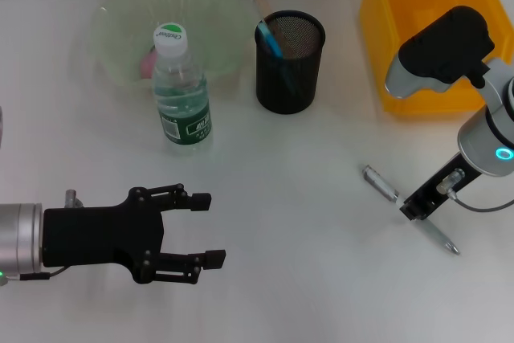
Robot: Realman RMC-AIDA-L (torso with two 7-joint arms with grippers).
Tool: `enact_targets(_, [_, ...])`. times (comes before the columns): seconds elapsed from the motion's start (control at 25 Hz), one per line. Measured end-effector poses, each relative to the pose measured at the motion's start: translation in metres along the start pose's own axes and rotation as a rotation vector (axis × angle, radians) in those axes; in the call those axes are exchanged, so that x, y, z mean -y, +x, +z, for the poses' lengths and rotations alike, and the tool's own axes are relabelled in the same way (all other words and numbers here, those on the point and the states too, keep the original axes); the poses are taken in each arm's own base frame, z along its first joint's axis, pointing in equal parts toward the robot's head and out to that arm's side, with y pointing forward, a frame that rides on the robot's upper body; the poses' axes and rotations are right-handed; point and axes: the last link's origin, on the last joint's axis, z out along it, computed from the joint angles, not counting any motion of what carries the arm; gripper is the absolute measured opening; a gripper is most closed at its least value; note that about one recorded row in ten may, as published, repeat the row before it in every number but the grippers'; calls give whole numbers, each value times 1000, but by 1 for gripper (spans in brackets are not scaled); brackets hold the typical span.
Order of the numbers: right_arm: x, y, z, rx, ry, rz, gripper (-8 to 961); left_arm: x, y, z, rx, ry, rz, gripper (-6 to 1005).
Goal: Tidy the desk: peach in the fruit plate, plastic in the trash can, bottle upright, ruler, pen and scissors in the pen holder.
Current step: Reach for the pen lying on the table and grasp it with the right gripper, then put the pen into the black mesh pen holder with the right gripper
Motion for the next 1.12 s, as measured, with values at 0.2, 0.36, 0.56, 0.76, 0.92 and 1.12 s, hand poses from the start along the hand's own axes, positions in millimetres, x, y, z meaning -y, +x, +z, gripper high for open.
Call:
enact_targets(0.2, [-1,0,1,-3,-1,-2,144,0,0,0,0,0,1,859])
enact_targets(0.36, [-1,1,2,-6,-1,-5,141,0,0,0,0,0,2,859])
enact_targets(0.56, [-1,2,3,-11,-5,-1,138,0,0,1,1,0,2,859])
enact_targets(0.76, [-2,2,4,-10,-4,-4,133,0,0,1,1,0,2,859])
enact_targets(0.92, [-3,2,4,-3,-2,-11,124,0,-1,0,0,3,0,859])
enact_targets(1.12, [-2,-1,-9,64,-10,0,136,-1,-2,-1,-3,10,-5,859])
